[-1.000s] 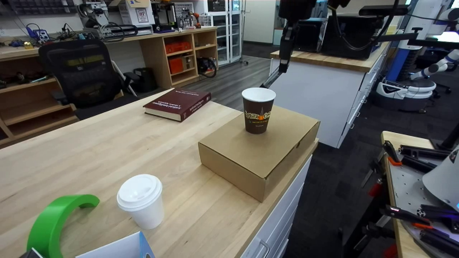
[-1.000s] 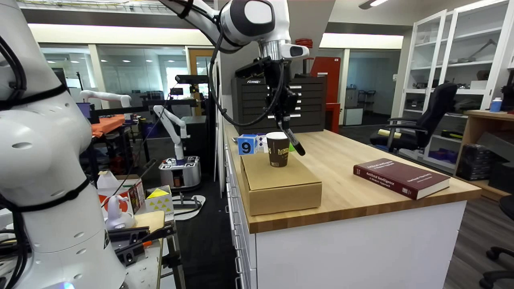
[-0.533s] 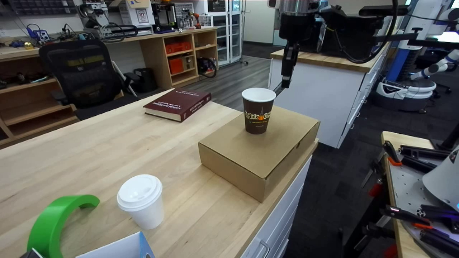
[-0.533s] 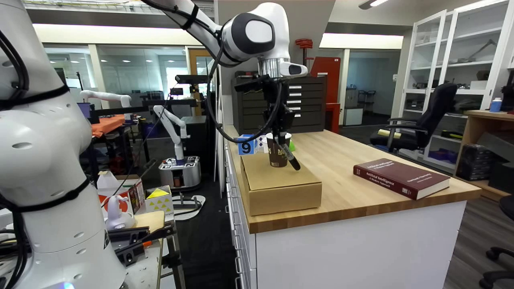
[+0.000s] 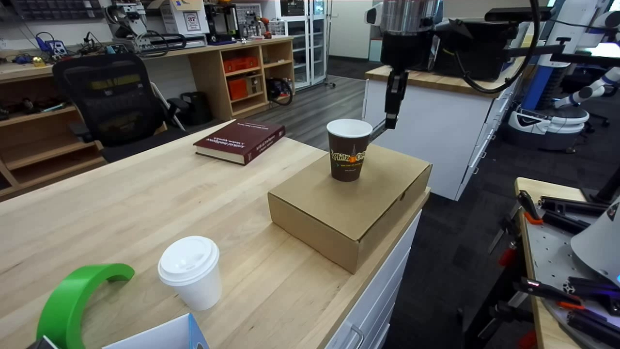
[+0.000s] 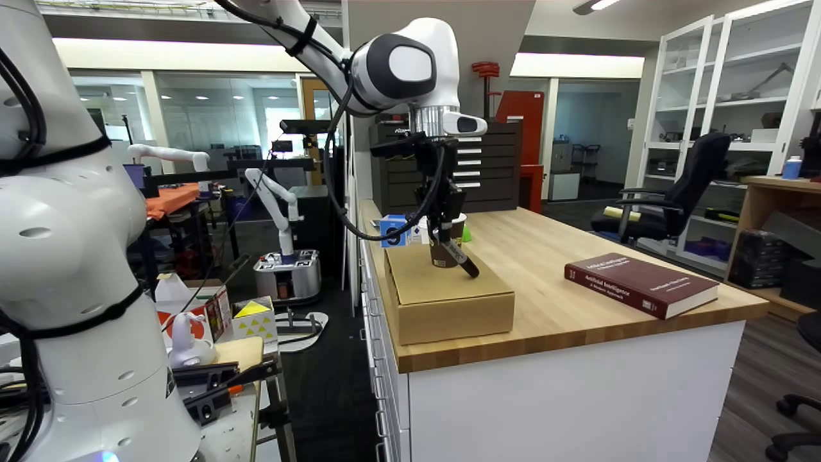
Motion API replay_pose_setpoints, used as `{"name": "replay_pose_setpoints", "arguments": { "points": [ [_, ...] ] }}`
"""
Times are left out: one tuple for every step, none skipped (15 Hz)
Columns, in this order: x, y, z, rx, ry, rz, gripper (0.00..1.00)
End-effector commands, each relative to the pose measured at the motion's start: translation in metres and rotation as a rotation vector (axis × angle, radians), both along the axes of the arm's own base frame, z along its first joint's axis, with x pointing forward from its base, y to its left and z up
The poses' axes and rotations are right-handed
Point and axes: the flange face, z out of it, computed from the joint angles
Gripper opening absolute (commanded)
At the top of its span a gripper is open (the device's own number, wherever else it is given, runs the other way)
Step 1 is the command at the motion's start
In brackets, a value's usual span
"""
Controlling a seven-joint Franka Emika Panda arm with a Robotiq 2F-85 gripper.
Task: Remove the marker from the mug cup and put it on the box
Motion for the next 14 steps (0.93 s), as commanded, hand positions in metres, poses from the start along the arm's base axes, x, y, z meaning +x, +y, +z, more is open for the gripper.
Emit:
{"name": "replay_pose_setpoints", "arguments": {
  "points": [
    [-0.02,0.009,-0.03,0.021,0.02,-0.005,0.07],
    [-0.025,0.012,-0.04,0.026,0.039,0.0,0.07],
    [-0.029,0.015,-0.047,0.026,0.05,0.003,0.07],
    [-0.033,0.018,-0.055,0.028,0.062,0.008,0.07],
    [-0.036,0.021,-0.061,0.029,0.07,0.013,0.07],
    [-0.039,0.023,-0.065,0.03,0.078,0.015,0.1],
    [-0.041,0.024,-0.069,0.033,0.088,0.014,0.49],
    [-0.044,0.025,-0.07,0.032,0.091,0.017,0.5],
    [-0.046,0.025,-0.07,0.031,0.095,0.019,0.55],
    [-0.047,0.025,-0.07,0.03,0.095,0.02,0.61],
    [-0.048,0.025,-0.07,0.028,0.096,0.02,0.69],
    [-0.048,0.023,-0.068,0.027,0.093,0.016,0.74],
    [-0.048,0.023,-0.067,0.027,0.092,0.015,0.81],
    [-0.047,0.023,-0.066,0.027,0.091,0.012,0.87]
  ]
}}
